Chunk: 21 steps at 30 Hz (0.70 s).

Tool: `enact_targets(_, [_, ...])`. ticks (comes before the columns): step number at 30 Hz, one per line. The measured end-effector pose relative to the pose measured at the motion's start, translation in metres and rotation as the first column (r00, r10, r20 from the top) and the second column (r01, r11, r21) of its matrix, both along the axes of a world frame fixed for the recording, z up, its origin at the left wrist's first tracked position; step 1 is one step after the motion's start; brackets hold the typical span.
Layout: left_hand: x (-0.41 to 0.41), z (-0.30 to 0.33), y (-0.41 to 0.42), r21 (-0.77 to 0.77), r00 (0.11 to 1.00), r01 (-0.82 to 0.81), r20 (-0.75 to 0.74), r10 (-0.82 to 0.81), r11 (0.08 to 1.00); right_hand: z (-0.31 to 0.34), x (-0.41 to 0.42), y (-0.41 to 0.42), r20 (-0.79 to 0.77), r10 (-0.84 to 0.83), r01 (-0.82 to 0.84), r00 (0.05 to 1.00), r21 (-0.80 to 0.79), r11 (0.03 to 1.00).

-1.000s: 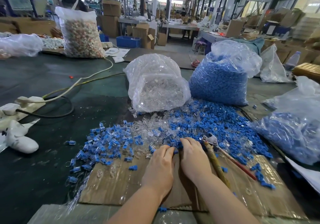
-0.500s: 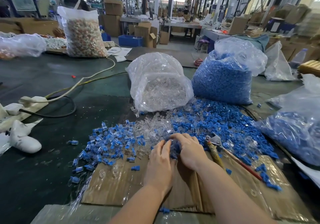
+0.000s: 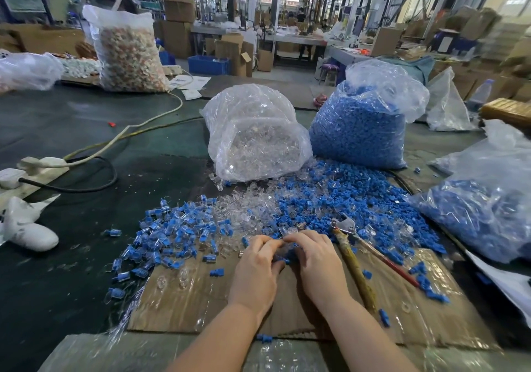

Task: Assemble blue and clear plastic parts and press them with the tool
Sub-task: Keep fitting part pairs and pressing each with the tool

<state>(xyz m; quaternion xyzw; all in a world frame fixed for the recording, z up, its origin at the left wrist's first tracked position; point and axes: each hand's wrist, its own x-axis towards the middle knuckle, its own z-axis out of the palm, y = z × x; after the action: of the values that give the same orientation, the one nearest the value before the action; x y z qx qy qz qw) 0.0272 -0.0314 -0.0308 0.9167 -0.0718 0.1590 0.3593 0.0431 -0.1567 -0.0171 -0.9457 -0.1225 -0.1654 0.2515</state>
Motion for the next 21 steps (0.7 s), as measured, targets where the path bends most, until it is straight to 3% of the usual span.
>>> enact_targets(9, [-0.003,0.004,-0.001,-0.099,1.0,-0.013,-0.012,0.012,0.995,-0.007,-0.009,0.0,-0.021,-0.09,0.091,0.996,0.016,0.996])
enact_targets(13, [-0.003,0.003,-0.001,-0.126,0.999,-0.028,-0.032,0.024,0.992,-0.004,-0.017,0.001,0.123,-0.136,0.128,0.983,0.074,0.989])
enact_targets(16, [-0.002,0.003,-0.001,-0.126,0.999,-0.031,-0.041,0.026,0.992,-0.001,-0.021,0.002,0.222,-0.08,0.078,0.972,0.019,0.997])
enact_targets(21, [-0.003,0.004,-0.001,-0.104,0.999,-0.033,-0.03,0.03,0.994,-0.002,-0.021,0.003,0.248,-0.046,0.073,0.968,-0.103,0.992])
